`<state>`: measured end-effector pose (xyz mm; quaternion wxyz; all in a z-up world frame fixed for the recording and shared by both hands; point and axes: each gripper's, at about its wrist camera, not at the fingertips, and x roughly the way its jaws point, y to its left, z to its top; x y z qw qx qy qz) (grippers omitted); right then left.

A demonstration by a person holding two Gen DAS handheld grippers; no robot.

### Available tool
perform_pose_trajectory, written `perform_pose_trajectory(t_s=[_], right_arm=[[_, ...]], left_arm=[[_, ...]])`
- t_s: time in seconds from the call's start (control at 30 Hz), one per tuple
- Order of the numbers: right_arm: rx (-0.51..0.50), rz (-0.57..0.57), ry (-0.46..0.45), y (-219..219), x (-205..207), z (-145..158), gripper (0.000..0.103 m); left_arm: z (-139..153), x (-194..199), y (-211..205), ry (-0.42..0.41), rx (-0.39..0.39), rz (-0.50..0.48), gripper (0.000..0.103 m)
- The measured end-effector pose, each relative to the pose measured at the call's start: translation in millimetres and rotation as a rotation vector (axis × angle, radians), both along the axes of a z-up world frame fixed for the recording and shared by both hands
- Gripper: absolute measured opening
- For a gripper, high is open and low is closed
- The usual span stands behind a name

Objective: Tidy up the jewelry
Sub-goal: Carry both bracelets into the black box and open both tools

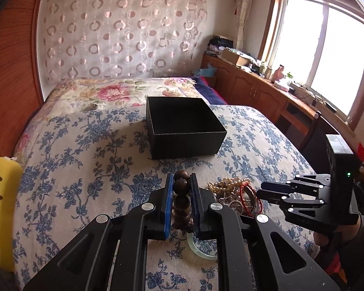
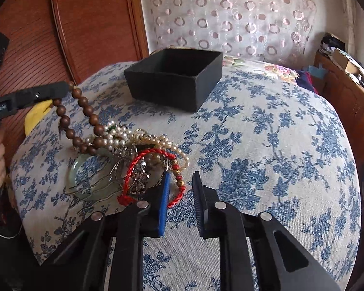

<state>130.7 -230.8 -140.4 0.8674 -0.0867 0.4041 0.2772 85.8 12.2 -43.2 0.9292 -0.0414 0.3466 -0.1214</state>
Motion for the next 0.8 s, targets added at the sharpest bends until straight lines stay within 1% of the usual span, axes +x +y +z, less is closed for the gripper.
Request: perform_pose_trajectory(t_s=[0.13, 0.2, 0.27, 0.37, 0.43, 0.6, 0.8], right_arm=[[-0.018, 0.001, 0.017, 5, 5, -5, 0.019], [-0.045, 0.006, 0.013, 9, 7, -9, 0.018], [-0.065, 0.015, 0.000, 12, 7, -9, 0.008], [-0.061, 0.028, 0.000, 11, 5, -6, 0.008], [-0.041, 0.030, -0.024, 8, 3, 1, 0.008], [0.011, 0.014, -0.098, 0, -8, 30, 0.008], [0.016, 0.020, -0.134, 2, 3, 49, 0.008]], left_arm=[[-2, -2, 1, 0.002, -0.002, -0.004, 0.012], [-3, -1, 1, 0.004, -0.003, -0.003, 0.012], [-3, -2, 0, 0.001, -0.002, -0.002, 0.012], [0, -5, 0, -0.010, -0.001, -0.001, 0.012], [3, -7, 1, -0.021, 0.001, -0.001, 0.012], [12, -9, 0, -0.041, -0.004, -0.005, 0.012], [24, -3, -3, -0.068, 0.014, -0.021, 0.012]])
